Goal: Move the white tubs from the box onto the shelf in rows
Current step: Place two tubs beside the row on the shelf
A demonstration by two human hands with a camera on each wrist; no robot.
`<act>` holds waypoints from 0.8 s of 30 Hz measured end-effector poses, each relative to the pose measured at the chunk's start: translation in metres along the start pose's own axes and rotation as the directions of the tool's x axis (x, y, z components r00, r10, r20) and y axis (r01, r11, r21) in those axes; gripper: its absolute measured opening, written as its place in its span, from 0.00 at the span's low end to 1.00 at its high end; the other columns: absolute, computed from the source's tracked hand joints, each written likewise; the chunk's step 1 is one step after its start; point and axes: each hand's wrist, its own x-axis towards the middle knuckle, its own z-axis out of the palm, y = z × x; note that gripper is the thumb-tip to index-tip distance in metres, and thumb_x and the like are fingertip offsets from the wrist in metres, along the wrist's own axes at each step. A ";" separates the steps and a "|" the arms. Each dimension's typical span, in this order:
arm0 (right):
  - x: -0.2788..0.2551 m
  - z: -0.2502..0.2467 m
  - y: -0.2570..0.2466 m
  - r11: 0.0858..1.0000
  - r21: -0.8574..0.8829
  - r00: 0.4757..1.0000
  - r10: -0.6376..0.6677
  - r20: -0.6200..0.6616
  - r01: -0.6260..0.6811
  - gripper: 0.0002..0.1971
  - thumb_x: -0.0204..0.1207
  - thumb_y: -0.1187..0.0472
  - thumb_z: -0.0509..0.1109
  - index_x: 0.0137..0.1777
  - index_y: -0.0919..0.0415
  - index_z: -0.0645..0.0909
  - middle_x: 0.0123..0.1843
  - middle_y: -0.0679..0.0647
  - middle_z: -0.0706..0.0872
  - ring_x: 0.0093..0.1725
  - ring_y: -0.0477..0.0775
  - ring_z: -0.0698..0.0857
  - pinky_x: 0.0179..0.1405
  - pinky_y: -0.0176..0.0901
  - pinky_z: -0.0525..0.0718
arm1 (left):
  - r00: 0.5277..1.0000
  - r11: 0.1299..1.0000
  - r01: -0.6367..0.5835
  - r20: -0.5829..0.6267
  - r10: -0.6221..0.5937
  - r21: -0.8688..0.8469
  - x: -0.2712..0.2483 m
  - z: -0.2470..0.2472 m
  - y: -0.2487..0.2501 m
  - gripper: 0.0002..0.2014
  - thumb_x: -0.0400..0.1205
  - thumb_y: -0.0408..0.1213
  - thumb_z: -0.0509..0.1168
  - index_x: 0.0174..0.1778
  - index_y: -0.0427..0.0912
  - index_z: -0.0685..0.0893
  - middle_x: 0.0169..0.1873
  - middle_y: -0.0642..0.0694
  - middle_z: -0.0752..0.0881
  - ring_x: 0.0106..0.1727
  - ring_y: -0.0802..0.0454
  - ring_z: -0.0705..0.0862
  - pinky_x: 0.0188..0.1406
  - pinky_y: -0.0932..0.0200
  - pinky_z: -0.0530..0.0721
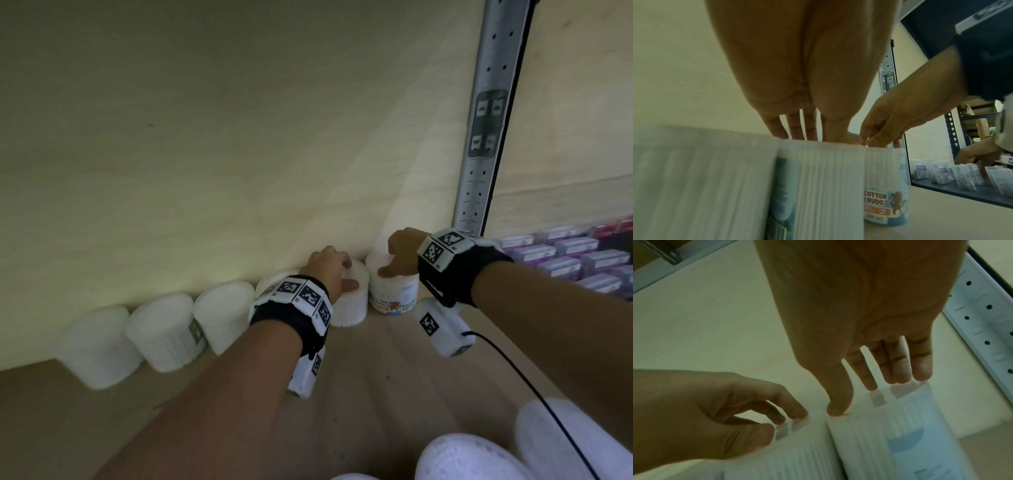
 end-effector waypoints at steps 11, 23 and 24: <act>-0.003 -0.004 0.004 0.998 -0.014 0.997 -0.057 0.042 0.058 0.29 0.74 0.55 0.73 0.74 0.59 0.72 0.76 0.57 0.73 0.74 0.59 0.74 0.71 0.48 0.73 | 1.000 1.000 -0.001 -0.012 0.000 -0.013 0.000 0.001 -0.002 0.23 0.80 0.44 0.68 0.70 0.40 0.77 0.68 0.41 0.74 0.71 0.41 0.72 0.71 0.47 0.73; -0.011 -0.011 0.009 0.991 -0.029 0.990 -0.132 0.045 0.133 0.27 0.77 0.64 0.69 0.76 0.51 0.73 0.77 0.54 0.70 0.75 0.57 0.73 0.72 0.46 0.74 | 1.000 1.000 -0.001 -0.002 0.001 -0.006 0.001 0.001 -0.002 0.23 0.80 0.44 0.68 0.71 0.40 0.77 0.69 0.40 0.73 0.71 0.41 0.72 0.71 0.48 0.73; -0.010 -0.010 0.009 0.991 -0.029 0.991 -0.129 0.031 0.130 0.26 0.77 0.60 0.69 0.76 0.53 0.72 0.77 0.55 0.70 0.75 0.57 0.73 0.72 0.46 0.74 | 1.000 1.000 -0.002 0.000 0.002 -0.007 0.001 0.002 -0.003 0.23 0.80 0.44 0.68 0.70 0.40 0.77 0.69 0.40 0.73 0.71 0.41 0.72 0.71 0.49 0.73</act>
